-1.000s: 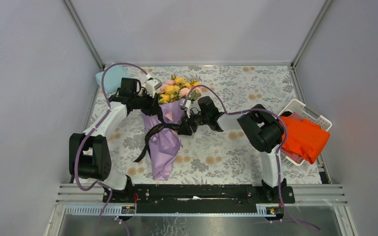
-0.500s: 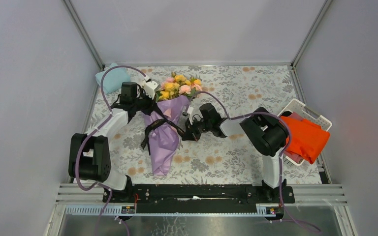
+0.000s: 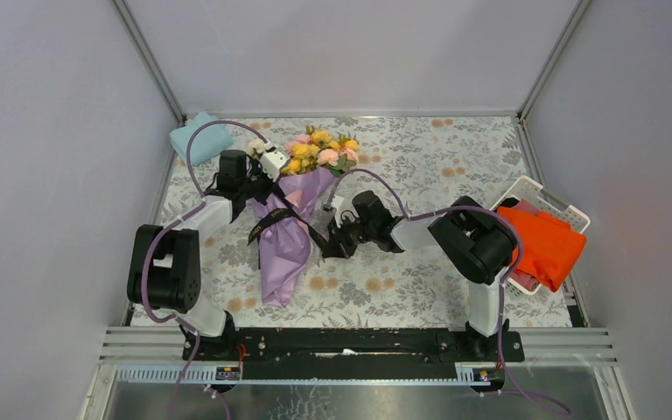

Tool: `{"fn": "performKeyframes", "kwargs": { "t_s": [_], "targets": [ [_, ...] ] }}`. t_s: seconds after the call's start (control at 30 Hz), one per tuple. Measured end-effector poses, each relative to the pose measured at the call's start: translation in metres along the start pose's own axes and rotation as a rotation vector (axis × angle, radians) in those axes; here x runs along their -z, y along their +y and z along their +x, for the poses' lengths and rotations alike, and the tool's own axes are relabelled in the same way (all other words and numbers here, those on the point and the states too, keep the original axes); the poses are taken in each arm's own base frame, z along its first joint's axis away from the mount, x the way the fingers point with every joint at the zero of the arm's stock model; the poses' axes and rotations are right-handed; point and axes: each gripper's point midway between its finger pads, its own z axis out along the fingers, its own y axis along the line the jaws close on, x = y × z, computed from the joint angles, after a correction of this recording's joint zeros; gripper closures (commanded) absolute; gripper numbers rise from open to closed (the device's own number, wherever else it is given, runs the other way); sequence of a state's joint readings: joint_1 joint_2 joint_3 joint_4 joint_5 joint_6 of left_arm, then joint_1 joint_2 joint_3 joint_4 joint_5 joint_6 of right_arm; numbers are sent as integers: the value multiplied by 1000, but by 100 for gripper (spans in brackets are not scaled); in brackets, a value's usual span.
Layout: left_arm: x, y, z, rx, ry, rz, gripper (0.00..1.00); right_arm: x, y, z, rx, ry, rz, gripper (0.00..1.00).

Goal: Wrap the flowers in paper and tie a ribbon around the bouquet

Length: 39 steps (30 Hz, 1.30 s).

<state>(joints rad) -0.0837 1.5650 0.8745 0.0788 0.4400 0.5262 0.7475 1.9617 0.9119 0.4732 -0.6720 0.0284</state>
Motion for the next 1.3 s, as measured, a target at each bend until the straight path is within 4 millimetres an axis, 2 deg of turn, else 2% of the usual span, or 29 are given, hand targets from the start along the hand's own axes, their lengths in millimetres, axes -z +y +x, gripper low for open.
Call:
{"fn": "performKeyframes", "kwargs": {
  "t_s": [0.37, 0.4, 0.43, 0.47, 0.5, 0.53, 0.57, 0.6, 0.63, 0.7, 0.8, 0.83, 0.93, 0.97, 1.03, 1.1, 1.13, 1.2, 1.3],
  "targets": [
    [-1, 1, 1, -27, -4, 9, 100, 2, 1, 5, -5, 14, 18, 100],
    [-1, 1, 1, -27, -4, 9, 100, 2, 0, 5, -5, 13, 20, 90],
    [-1, 1, 1, -26, -5, 10, 100, 2, 0, 5, -5, 14, 22, 70],
    [0, 0, 1, -26, -6, 13, 100, 3, 0, 5, -8, 14, 25, 55],
    [1, 1, 0, -32, -6, 13, 100, 3, 2, 4, -16, 15, 19, 44],
    [3, 2, -3, -42, -11, 7, 69, 6, 6, 2, -24, 17, 9, 31],
    [8, 1, -7, -52, -18, 6, 48, 9, 10, 1, -25, 23, 7, 17],
    [13, 0, -12, -64, -24, 7, 37, 12, 12, 0, -28, 31, 9, 5],
    [20, -3, -18, -65, -31, 13, 30, 15, 15, -2, -29, 36, 6, 1],
    [35, -13, -31, -66, -51, 35, 24, 24, 13, -10, -25, 40, 33, 0],
    [59, -22, -55, -34, -84, 40, 22, 42, 2, -27, -42, 17, 67, 0],
    [67, -22, -64, -6, -95, 25, 24, 49, -4, -36, -53, -8, 82, 0],
    [87, -2, -72, 135, -105, -82, 57, 69, -26, -71, -103, -119, 147, 2],
    [93, 10, -68, 207, -99, -141, 64, 72, -34, -81, -126, -150, 168, 5],
    [105, 39, -50, 357, -70, -276, 66, 70, -46, -107, -197, -229, 188, 13],
    [112, 57, -16, 498, -10, -397, 62, 57, -58, -132, -280, -308, 177, 17],
    [112, 58, -2, 547, 20, -426, 59, 49, -64, -140, -330, -340, 169, 18],
    [106, 46, 28, 647, 86, -437, 56, 35, -76, -146, -423, -378, 166, 18],
    [97, 22, 59, 769, 159, -412, 55, 17, -92, -140, -532, -389, 200, 18]
  ]
}}
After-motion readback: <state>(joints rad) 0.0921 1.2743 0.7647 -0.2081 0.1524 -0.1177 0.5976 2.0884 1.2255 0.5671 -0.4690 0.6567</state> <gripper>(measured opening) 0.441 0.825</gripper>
